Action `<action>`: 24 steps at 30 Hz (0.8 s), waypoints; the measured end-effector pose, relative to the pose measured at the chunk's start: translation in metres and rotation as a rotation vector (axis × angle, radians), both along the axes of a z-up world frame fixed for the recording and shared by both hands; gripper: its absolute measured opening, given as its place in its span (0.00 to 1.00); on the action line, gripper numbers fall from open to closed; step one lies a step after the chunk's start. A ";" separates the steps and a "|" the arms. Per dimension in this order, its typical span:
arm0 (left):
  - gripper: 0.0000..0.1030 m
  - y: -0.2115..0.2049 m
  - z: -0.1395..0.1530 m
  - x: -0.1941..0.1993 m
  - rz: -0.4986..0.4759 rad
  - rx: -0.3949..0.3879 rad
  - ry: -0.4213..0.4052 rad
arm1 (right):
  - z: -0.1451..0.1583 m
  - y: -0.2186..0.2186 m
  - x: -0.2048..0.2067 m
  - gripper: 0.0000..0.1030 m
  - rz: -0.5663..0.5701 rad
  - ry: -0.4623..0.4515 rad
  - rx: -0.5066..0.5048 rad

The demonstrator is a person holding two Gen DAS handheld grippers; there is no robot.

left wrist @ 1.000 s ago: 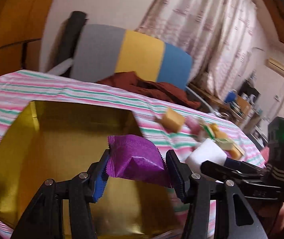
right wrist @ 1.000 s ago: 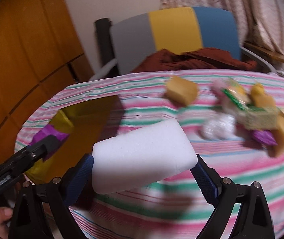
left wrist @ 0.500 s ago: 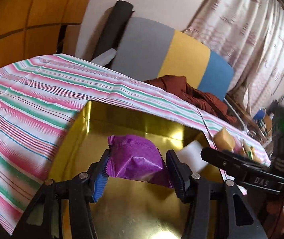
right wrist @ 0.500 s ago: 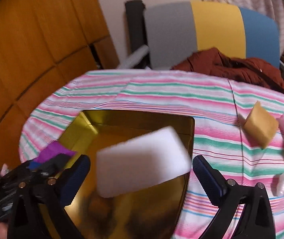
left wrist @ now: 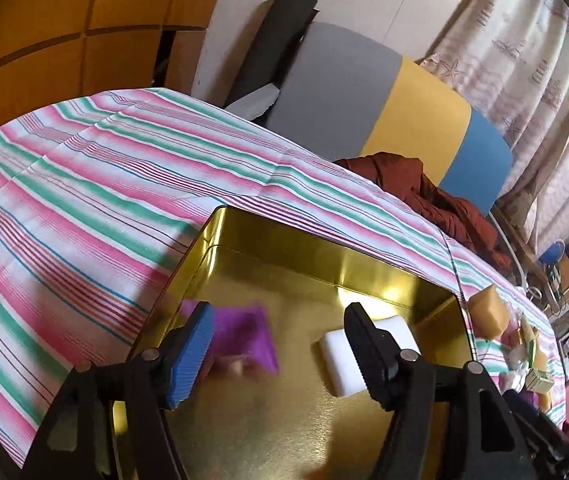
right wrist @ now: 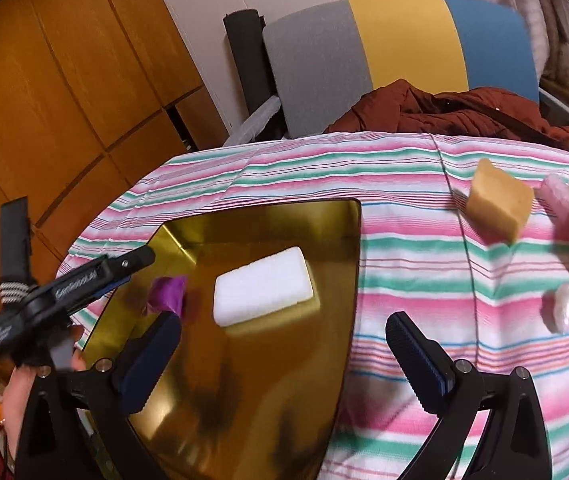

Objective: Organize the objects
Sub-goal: 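Carry both items to the gold tray and open both tools to release, then move both tools back to the pile of items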

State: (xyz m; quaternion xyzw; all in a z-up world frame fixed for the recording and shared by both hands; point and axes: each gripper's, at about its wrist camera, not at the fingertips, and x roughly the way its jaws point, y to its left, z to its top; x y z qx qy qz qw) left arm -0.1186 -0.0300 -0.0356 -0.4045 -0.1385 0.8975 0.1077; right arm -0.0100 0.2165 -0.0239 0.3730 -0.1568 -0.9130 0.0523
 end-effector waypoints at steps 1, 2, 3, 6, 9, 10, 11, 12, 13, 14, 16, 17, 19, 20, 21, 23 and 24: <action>0.66 0.000 0.001 0.003 0.005 0.002 0.004 | 0.000 0.001 0.003 1.00 -0.001 -0.001 -0.005; 0.66 0.001 0.001 0.007 0.009 0.003 0.009 | 0.000 0.003 0.005 1.00 -0.002 -0.002 -0.010; 0.66 0.002 0.002 0.010 0.009 0.003 0.010 | -0.001 0.004 0.007 1.00 -0.005 -0.002 -0.013; 0.66 0.008 0.000 0.022 -0.003 -0.001 0.006 | -0.002 0.011 0.014 1.00 -0.027 -0.004 -0.021; 0.66 0.019 0.000 0.036 -0.030 -0.008 0.012 | -0.004 0.017 0.020 1.00 -0.042 -0.007 -0.031; 0.66 0.023 0.001 0.040 -0.040 -0.009 0.018 | -0.005 0.020 0.022 1.00 -0.048 -0.010 -0.036; 0.66 0.028 0.001 0.046 -0.053 -0.011 0.026 | -0.006 0.022 0.023 1.00 -0.052 -0.011 -0.038; 0.66 0.033 0.002 0.052 -0.069 -0.013 0.033 | -0.007 0.024 0.026 1.00 -0.058 -0.012 -0.039; 0.66 0.036 0.003 0.055 -0.078 -0.014 0.038 | -0.007 0.027 0.028 1.00 -0.065 -0.012 -0.041; 0.66 0.043 0.004 0.062 -0.098 -0.017 0.047 | -0.008 0.029 0.030 1.00 -0.069 -0.012 -0.041; 0.66 0.053 0.006 0.070 -0.135 -0.022 0.058 | -0.008 0.033 0.033 1.00 -0.080 -0.013 -0.040; 0.66 0.057 0.007 0.073 -0.150 -0.025 0.061 | -0.009 0.036 0.035 1.00 -0.087 -0.013 -0.039; 0.66 0.067 0.008 0.081 -0.183 -0.033 0.069 | -0.009 0.041 0.039 1.00 -0.099 -0.013 -0.039; 0.66 0.072 0.010 0.085 -0.201 -0.036 0.075 | -0.009 0.045 0.041 1.00 -0.107 -0.011 -0.039; 0.66 0.075 0.011 0.088 -0.214 -0.039 0.079 | -0.009 0.047 0.043 1.00 -0.112 -0.009 -0.037; 0.66 0.087 0.013 0.096 -0.249 -0.044 0.084 | -0.010 0.054 0.048 1.00 -0.129 -0.010 -0.027; 0.66 0.090 0.014 0.098 -0.259 -0.045 0.086 | -0.010 0.057 0.050 1.00 -0.136 -0.011 -0.024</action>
